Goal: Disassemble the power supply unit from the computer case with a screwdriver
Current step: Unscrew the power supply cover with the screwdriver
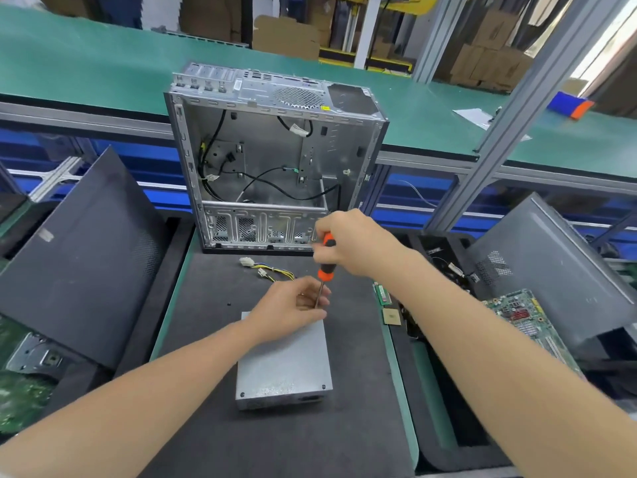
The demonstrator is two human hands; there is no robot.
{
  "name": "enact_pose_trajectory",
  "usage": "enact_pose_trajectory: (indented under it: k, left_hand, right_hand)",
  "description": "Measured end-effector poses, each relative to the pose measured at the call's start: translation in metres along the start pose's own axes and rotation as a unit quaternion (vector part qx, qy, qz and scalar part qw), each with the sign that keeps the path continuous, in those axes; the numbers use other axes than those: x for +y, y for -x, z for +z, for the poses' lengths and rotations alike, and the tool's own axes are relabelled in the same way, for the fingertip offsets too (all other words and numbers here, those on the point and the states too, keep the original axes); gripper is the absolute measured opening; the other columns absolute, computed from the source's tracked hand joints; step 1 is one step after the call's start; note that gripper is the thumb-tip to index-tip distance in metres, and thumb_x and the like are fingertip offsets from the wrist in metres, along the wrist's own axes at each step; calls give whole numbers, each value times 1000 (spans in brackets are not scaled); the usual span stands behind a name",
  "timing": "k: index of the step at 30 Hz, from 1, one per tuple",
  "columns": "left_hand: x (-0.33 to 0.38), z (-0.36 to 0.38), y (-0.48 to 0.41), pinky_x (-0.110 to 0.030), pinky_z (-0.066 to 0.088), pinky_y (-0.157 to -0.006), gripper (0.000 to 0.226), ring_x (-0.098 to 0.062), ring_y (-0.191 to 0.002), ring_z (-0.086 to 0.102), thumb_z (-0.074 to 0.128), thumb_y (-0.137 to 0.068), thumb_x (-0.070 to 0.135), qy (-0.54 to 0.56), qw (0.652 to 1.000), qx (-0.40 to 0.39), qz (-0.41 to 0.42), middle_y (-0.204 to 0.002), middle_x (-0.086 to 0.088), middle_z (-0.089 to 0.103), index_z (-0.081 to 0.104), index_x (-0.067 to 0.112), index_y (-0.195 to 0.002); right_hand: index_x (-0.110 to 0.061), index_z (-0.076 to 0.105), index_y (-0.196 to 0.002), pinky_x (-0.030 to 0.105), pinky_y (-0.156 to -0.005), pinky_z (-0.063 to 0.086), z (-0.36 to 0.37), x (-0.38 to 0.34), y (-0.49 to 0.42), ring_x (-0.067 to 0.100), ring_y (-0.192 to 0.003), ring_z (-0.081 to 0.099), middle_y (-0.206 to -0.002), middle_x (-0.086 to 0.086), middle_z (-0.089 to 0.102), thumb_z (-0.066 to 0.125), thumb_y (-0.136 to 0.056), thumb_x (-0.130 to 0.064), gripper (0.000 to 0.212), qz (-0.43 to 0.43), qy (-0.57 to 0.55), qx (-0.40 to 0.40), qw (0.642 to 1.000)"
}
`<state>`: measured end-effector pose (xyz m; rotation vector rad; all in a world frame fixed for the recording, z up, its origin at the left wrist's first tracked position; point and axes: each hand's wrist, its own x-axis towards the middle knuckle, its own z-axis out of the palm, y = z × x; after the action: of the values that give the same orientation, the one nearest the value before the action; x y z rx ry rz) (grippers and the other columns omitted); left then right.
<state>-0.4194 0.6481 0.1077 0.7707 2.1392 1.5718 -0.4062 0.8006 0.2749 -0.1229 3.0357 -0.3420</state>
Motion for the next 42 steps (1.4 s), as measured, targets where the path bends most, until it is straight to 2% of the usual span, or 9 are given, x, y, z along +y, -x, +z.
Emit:
enact_pose_trajectory:
  k: [4,12,16,20,23,29,36,40,42]
  left_hand:
    - [33,-31,-5,-28,55,-101,46,-12,-115,71,82,-86,2,51,997,-50,24,-120,2,76,66,17,-127]
    - [62,-45,-18,-29,57,-91,20,-8,-101,76,80,-89,17,-32,997,-60,26,-103,8,80,74,21,-107]
    - [65,-40,-17,-16,48,-71,27,3,-77,70,82,-88,23,-75,996,-17,44,-82,21,76,71,48,-84]
    - [63,-35,-19,-10,41,-63,20,4,-65,58,83,-87,21,-64,996,16,58,-71,21,69,69,33,-81]
    - [62,-28,-19,-12,48,-73,27,2,-75,68,85,-86,10,-37,997,25,66,-80,17,76,71,33,-80]
    - [58,-35,-18,-37,60,-87,16,-20,-102,76,82,-88,14,-5,999,10,39,-101,-1,80,73,16,-102]
    - [58,-36,-16,-25,58,-81,18,-10,-89,76,84,-86,21,-14,999,-6,40,-93,5,80,77,37,-90]
    - [58,-35,-14,-14,51,-70,24,1,-76,70,85,-84,27,-47,998,-1,52,-80,18,76,75,48,-78]
    - [57,-33,-14,-14,46,-65,22,1,-69,65,85,-85,26,-63,996,6,62,-74,19,72,72,41,-76]
  right_hand:
    - [-19,63,-87,42,-64,55,-11,17,3,30,-73,61,-78,1,64,69,-90,-28,11,-77,-18,-52,996]
    - [-22,66,-102,13,-65,35,-19,20,0,7,-82,49,-95,1,53,70,-87,-19,16,-216,48,-117,968]
    - [-23,61,-103,14,-61,32,-20,17,5,7,-84,50,-97,-3,54,69,-86,-27,20,-206,62,-91,972]
    - [-23,47,-94,33,-59,33,-8,4,15,29,-74,52,-72,-3,43,51,-90,-60,37,-75,203,50,975]
    - [-19,43,-92,36,-63,35,3,-9,14,31,-72,47,-73,-1,37,44,-98,-55,37,15,220,75,973]
    - [-19,53,-104,41,-68,55,-3,-4,17,32,-81,63,-94,5,63,55,-95,-31,16,-42,71,11,997]
    - [-23,58,-107,22,-61,35,-11,11,15,4,-81,48,-95,-2,53,67,-87,-22,22,-160,33,-56,985]
    - [-30,60,-104,33,-65,47,-15,12,20,9,-85,53,-93,-9,52,66,-84,-29,21,-177,30,-59,982]
    - [-30,57,-102,33,-58,40,-13,9,22,16,-83,56,-87,-9,53,60,-85,-43,22,-154,107,-1,982]
